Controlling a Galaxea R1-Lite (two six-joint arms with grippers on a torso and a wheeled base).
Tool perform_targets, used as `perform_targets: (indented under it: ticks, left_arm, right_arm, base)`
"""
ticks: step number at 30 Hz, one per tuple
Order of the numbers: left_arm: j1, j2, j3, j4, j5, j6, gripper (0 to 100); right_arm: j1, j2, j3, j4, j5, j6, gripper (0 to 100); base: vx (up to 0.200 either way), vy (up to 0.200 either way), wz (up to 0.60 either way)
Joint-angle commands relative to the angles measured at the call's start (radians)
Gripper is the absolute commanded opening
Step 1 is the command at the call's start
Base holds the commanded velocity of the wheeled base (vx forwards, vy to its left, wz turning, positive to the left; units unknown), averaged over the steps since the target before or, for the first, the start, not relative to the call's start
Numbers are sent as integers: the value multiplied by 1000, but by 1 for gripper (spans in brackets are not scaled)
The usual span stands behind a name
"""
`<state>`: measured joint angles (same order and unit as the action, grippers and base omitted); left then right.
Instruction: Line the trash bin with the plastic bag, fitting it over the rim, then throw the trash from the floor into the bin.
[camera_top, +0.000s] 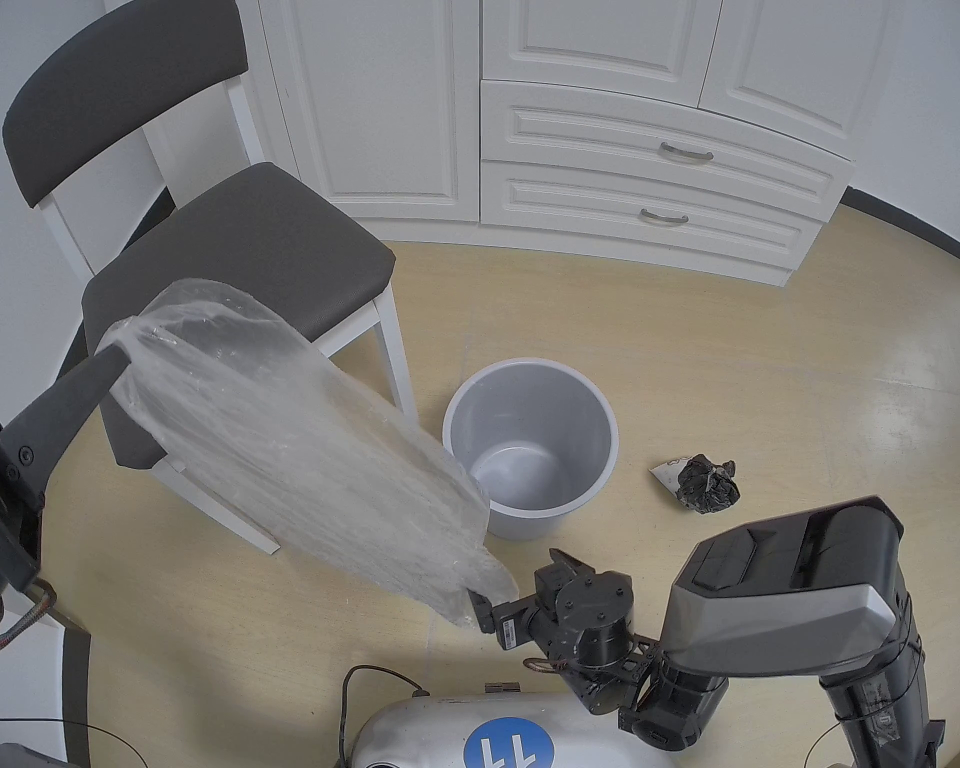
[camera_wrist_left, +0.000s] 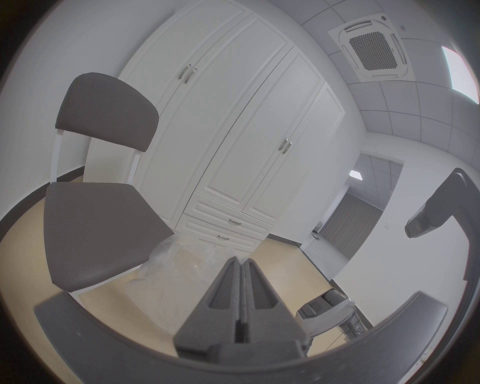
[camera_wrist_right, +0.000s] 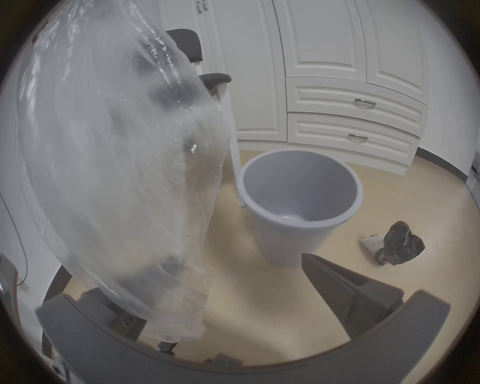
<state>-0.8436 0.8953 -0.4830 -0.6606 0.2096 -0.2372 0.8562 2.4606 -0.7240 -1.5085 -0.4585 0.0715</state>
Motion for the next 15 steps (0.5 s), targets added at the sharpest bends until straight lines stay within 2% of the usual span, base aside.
perform_targets:
  ticks: [1, 10, 15]
  left_arm:
    - [0, -6, -2, -1, 1, -1, 0]
    - [0, -10, -2, -1, 1, -1, 0]
    - [0, -12, -3, -1, 1, -1, 0]
  right_arm:
    - [-52, -28, -18, -1, 0, -15, 100]
    - [-149, -66, -77, 56, 20, 14, 100]
    - [-163, -146, -106, 191, 107, 172, 100]
  base:
    - [0, 0, 0]
    - [0, 0, 0]
    - [0, 0, 0]
